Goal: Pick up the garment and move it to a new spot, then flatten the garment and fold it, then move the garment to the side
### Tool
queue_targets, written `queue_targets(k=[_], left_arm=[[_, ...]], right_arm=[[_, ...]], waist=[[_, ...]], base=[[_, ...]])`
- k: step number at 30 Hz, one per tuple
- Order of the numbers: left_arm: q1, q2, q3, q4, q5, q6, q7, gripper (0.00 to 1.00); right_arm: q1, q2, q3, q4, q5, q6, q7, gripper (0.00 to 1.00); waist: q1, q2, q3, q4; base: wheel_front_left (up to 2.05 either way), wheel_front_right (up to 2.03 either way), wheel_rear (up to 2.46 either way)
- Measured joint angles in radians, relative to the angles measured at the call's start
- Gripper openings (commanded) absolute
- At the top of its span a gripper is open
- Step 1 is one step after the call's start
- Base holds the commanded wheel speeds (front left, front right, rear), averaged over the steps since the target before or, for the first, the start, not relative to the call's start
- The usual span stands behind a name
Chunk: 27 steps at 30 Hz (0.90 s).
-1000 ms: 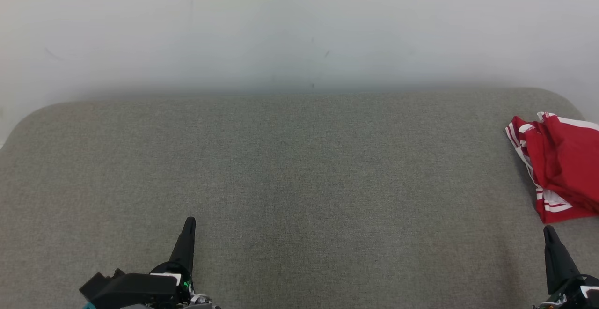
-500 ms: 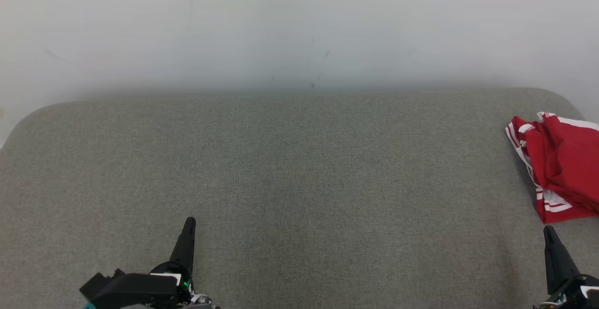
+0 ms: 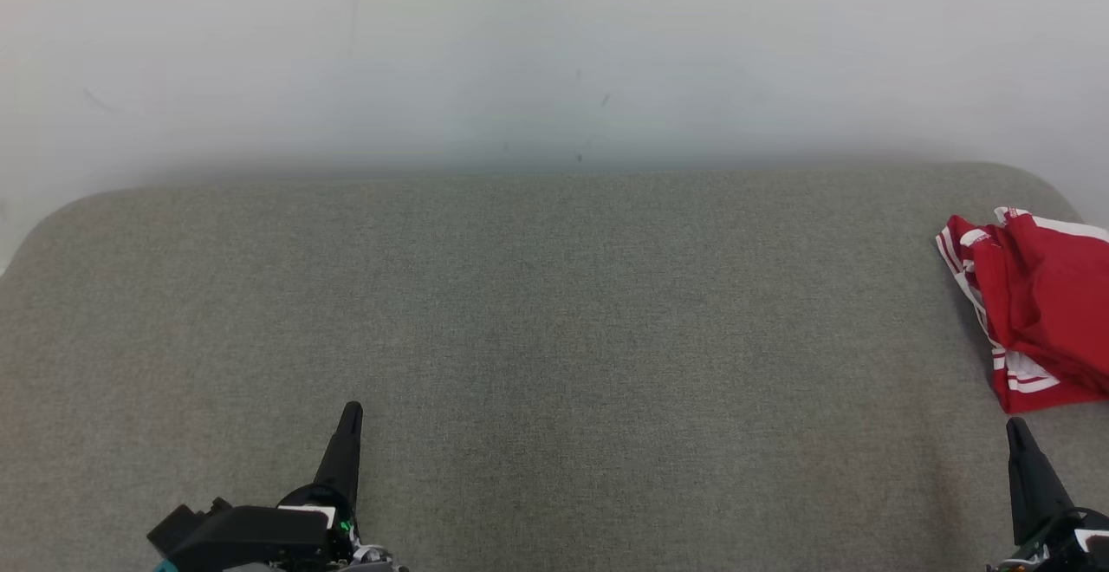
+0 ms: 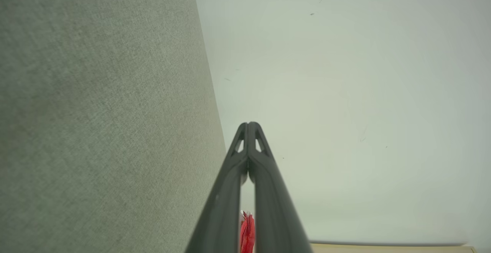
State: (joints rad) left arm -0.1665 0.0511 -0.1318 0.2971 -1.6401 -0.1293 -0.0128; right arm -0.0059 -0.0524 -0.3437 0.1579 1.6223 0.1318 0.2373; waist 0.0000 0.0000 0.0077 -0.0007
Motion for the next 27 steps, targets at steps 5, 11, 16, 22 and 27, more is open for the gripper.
queue_targets(k=[5, 11, 16, 22, 27], left_arm=[[0.0, 0.0, 0.0, 0.0, 0.0, 0.0, 0.0, 0.0], [0.0, 0.0, 0.0, 0.0, 0.0, 0.0, 0.0, 0.0], [0.0, 0.0, 0.0, 0.0, 0.0, 0.0, 0.0, 0.0], [0.0, 0.0, 0.0, 0.0, 0.0, 0.0, 0.0, 0.0], [0.0, 0.0, 0.0, 0.0, 0.0, 0.0, 0.0, 0.0]], right_arm=[[0.0, 0.0, 0.0, 0.0, 0.0, 0.0, 0.0, 0.0], [0.0, 0.0, 0.0, 0.0, 0.0, 0.0, 0.0, 0.0], [0.0, 0.0, 0.0, 0.0, 0.0, 0.0, 0.0, 0.0], [0.0, 0.0, 0.0, 0.0, 0.0, 0.0, 0.0, 0.0], [0.0, 0.0, 0.0, 0.0, 0.0, 0.0, 0.0, 0.0]], waist=[[0.0, 0.0, 0.0, 0.0], [0.0, 0.0, 0.0, 0.0], [0.0, 0.0, 0.0, 0.0], [0.0, 0.0, 0.0, 0.0], [0.0, 0.0, 0.0, 0.0]], base=[[0.0, 0.0, 0.0], [0.0, 0.0, 0.0], [0.0, 0.0, 0.0], [0.0, 0.0, 0.0], [0.0, 0.0, 0.0]])
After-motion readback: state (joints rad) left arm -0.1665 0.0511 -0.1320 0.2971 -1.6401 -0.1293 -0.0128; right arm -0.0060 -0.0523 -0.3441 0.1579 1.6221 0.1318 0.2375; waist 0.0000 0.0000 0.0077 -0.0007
